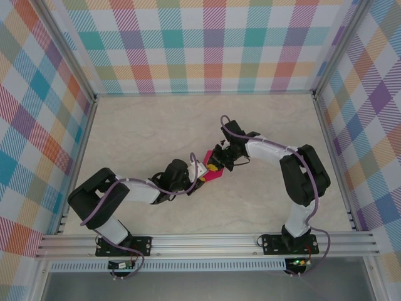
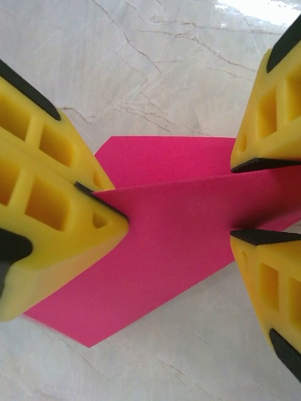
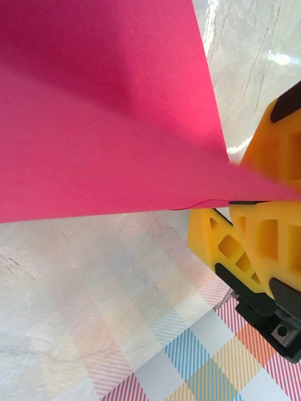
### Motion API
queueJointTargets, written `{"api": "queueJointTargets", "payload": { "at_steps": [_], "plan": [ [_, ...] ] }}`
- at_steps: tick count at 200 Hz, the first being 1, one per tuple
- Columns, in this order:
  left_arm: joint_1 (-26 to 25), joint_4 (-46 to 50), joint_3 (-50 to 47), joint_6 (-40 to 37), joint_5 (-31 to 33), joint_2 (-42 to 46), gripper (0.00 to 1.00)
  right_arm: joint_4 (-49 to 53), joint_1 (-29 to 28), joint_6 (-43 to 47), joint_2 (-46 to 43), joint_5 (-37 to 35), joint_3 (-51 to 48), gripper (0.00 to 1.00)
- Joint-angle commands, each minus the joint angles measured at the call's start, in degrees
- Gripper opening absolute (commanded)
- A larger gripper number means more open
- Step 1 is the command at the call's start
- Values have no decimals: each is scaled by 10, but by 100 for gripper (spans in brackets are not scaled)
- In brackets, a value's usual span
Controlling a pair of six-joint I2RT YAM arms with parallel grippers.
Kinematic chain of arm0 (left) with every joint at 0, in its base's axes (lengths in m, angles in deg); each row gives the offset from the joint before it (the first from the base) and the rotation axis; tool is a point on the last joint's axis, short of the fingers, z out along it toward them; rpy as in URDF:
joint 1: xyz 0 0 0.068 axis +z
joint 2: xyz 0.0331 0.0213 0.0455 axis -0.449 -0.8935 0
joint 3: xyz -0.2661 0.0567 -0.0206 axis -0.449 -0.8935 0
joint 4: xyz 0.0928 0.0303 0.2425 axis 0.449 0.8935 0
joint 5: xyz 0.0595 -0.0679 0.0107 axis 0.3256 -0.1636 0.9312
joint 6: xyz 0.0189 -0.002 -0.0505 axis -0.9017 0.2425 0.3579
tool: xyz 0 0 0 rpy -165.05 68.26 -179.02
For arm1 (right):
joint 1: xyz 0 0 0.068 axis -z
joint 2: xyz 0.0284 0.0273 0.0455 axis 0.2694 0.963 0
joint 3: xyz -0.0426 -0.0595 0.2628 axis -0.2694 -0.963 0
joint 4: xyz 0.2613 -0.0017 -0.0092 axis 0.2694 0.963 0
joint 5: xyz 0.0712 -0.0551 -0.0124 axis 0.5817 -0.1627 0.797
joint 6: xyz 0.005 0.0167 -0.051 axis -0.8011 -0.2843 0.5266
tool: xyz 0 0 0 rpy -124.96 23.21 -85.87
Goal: Fold a paper plane with a square sheet of paper (pick it up from the middle)
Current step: Fourth fold the wing at the center of the table.
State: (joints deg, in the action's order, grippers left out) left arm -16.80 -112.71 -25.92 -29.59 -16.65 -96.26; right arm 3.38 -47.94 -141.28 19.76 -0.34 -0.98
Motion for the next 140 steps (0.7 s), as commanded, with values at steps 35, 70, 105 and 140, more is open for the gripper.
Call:
{"api": "queueJointTargets", "payload": {
  "at_steps": [35,70,105,140],
  "plan": [
    [-8,-41,6,21,-2,4,28,13,-4,-5,8,14,7,5],
    [-8,-34,5,29,-9,11,31,14,-4,-3,13,15,6,5],
    [-8,-34,4,40,-13,24,35,15,-4,0,17,16,9,5],
    [-8,-38,2,40,-3,24,20,14,-4,1,19,17,9,5]
  ]
}}
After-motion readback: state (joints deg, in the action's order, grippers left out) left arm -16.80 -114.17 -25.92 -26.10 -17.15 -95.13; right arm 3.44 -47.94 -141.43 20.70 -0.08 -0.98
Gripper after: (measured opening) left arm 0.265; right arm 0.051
